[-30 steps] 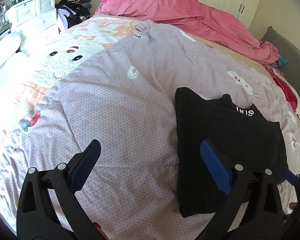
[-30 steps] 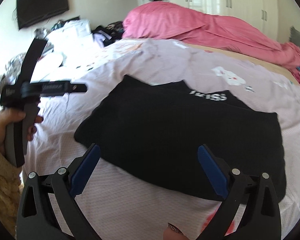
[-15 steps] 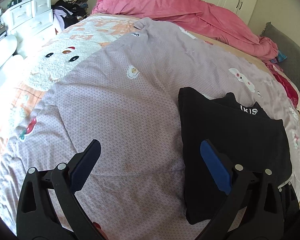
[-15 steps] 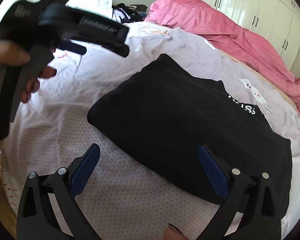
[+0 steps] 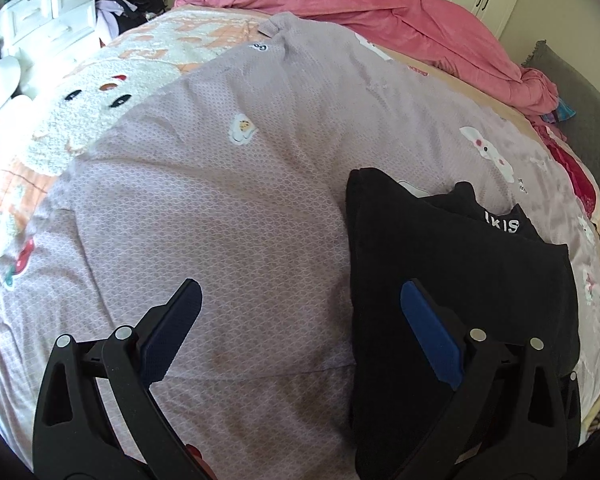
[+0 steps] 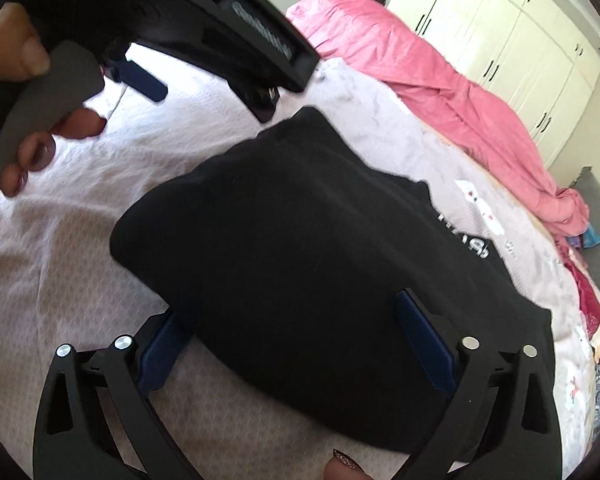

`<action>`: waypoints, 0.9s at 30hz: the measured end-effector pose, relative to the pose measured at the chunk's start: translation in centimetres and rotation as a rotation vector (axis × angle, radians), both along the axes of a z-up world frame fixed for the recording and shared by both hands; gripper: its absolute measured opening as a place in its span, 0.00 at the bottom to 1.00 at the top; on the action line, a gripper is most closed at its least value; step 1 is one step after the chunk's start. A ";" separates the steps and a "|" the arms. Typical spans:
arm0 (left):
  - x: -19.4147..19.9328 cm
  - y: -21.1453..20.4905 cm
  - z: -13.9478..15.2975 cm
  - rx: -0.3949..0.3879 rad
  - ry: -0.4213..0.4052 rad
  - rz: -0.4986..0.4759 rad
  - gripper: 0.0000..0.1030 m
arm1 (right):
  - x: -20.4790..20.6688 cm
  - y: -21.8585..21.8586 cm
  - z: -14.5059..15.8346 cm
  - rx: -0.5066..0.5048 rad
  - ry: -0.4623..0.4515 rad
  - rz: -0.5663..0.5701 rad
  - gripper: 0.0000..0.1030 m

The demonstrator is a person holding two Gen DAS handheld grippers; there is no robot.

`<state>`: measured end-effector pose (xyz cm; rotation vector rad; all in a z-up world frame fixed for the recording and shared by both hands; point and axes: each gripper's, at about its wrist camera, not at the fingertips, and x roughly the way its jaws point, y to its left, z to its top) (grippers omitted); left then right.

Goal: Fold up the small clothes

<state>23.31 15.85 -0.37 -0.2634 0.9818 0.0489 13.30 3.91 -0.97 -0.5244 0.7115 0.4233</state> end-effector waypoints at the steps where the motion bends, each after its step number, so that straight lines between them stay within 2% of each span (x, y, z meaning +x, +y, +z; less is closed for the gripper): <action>1: 0.3 -0.2 -0.1 -0.018 0.005 -0.006 0.91 | -0.1 -0.1 0.2 0.013 -0.008 0.008 0.69; 2: 0.5 -0.3 -0.1 -0.028 0.008 -0.008 0.91 | -0.2 -0.4 0.6 0.038 -0.016 0.021 0.60; 3: 0.8 -0.6 -0.1 -0.045 0.011 -0.015 0.91 | -0.3 -0.6 0.9 0.054 -0.024 0.027 0.56; 4: 0.9 -0.7 -0.2 -0.053 0.013 -0.018 0.91 | -0.5 -0.9 1.2 0.083 -0.030 0.039 0.42; 7: 1.4 -1.7 0.0 -0.046 0.018 -0.029 0.91 | -0.8 -2.0 2.2 0.149 -0.045 0.057 0.14; 10: 1.8 -2.4 0.2 -0.067 0.023 -0.043 0.91 | -1.0 -2.9 3.0 0.190 -0.065 0.053 0.09; 17: 2.8 -4.1 0.6 -0.109 0.025 -0.077 0.91 | -1.5 -4.3 4.4 0.260 -0.080 0.055 0.08; 22: 3.0 -5.8 1.2 -0.168 0.022 -0.113 0.89 | -1.4 -6.4 5.5 0.358 -0.051 0.028 0.07; 25: 3.1 -7.1 1.6 -0.175 0.023 -0.133 0.68 | -1.5 -7.5 6.2 0.393 -0.055 0.017 0.07; 27: 3.1 -8.1 1.9 -0.173 0.024 -0.151 0.42 | -1.6 -8.5 6.8 0.415 -0.060 0.005 0.07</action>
